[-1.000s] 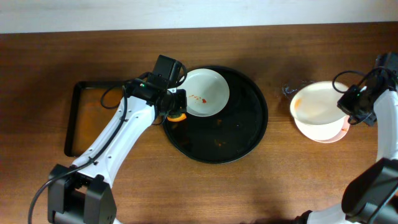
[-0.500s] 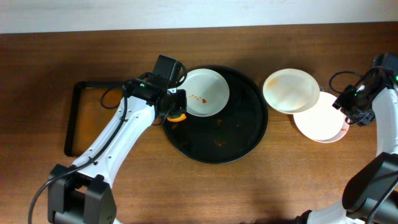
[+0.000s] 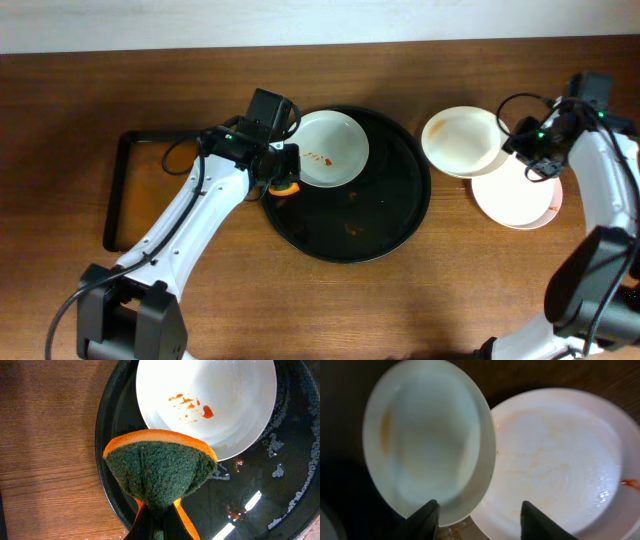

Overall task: Clean dirty plates on tray and stack at the side
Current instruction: 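Carry the plate with the right gripper and stack it on the first plate, then release the stacked plate and move the right gripper to the last plate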

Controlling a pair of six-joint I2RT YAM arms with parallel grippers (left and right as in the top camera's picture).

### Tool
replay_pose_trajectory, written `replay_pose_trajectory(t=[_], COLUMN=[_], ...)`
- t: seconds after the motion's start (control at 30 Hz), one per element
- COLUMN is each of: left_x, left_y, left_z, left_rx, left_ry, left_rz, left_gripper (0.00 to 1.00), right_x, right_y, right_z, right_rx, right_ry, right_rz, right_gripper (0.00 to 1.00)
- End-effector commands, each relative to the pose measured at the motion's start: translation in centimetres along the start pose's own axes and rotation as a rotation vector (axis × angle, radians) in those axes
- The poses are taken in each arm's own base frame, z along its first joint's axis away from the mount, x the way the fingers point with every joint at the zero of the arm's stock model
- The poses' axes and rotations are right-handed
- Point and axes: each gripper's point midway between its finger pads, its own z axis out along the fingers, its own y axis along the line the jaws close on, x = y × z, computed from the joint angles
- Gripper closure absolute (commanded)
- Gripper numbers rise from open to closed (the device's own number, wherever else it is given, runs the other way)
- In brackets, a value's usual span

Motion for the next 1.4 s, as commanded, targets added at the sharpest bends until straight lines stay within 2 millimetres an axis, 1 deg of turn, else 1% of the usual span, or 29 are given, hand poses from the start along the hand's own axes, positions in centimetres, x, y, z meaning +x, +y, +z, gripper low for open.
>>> replay_pose_trajectory(t=[0.0, 0.07, 0.13, 0.23, 0.37, 0.43, 0.53, 0.6, 0.8, 0.87, 0.93, 1.03, 1.13, 1.2, 1.3, 1.33, 1.37], left_x=[0.0, 0.0, 0.0, 0.0, 0.0, 0.0, 0.0, 0.0, 0.1, 0.1, 0.1, 0.1, 0.1, 0.1, 0.1, 0.1, 0.1], left_y=[0.0, 0.0, 0.0, 0.0, 0.0, 0.0, -0.1, -0.1, -0.2, -0.2, -0.2, -0.2, -0.2, -0.2, -0.2, -0.2, -0.2], left_z=[-0.6, -0.6, -0.6, -0.6, -0.6, -0.6, -0.6, -0.6, -0.6, -0.6, -0.6, -0.6, -0.6, -0.6, -0.6, -0.6, -0.6], left_rx=[0.011, 0.011, 0.011, 0.011, 0.011, 0.012, 0.015, 0.015, 0.022, 0.022, 0.021, 0.021, 0.020, 0.020, 0.020, 0.020, 0.020], left_ry=[-0.010, -0.010, -0.010, -0.010, -0.010, -0.009, -0.009, -0.008, -0.006, -0.006, -0.005, -0.003, -0.003, -0.003, -0.003, -0.003, -0.003], left_rz=[0.008, 0.008, 0.008, 0.008, 0.008, 0.008, 0.008, 0.008, 0.008, 0.008, 0.008, 0.008, 0.008, 0.008, 0.008, 0.008, 0.008], left_gripper=[1.00, 1.00, 1.00, 1.00, 1.00, 1.00, 1.00, 1.00, 1.00, 1.00, 1.00, 1.00, 1.00, 1.00, 1.00, 1.00, 1.00], right_x=[0.7, 1.3, 1.8, 2.1, 2.2, 2.3, 2.6, 2.8, 3.4, 3.7, 3.8, 3.7, 3.4, 3.6, 3.9, 4.1, 4.1], right_y=[-0.7, -1.2, -1.5, -1.9, -2.0, -2.1, -2.2, -3.0, -3.5, -4.0, -5.0, -7.2, -10.3, -11.9, -13.7, -14.0, -14.0], right_z=[2.3, 3.7, 4.9, 5.8, 5.9, 5.9, 6.0, 6.1, 6.1, 5.8, 5.4, 3.8, 2.0, 1.6, 1.0, 0.9, 0.9], right_rx=[0.042, 0.056, 0.068, 0.078, 0.080, 0.085, 0.089, 0.134, 0.151, 0.161, 0.172, 0.189, 0.206, 0.218, 0.231, 0.233, 0.224], right_ry=[0.047, 0.082, 0.111, 0.133, 0.137, 0.141, 0.146, 0.141, 0.162, 0.177, 0.192, 0.198, 0.191, 0.202, 0.217, 0.222, 0.224], right_rz=[0.047, 0.066, 0.070, 0.076, 0.076, 0.077, 0.079, 0.121, 0.128, 0.140, 0.167, 0.230, 0.317, 0.364, 0.415, 0.426, 0.433], right_gripper=[0.50, 0.51, 0.55, 0.60, 0.62, 0.69, 0.72, 0.75, 0.96, 0.96, 0.96, 0.96, 0.96, 0.96, 0.96, 0.86, 0.61])
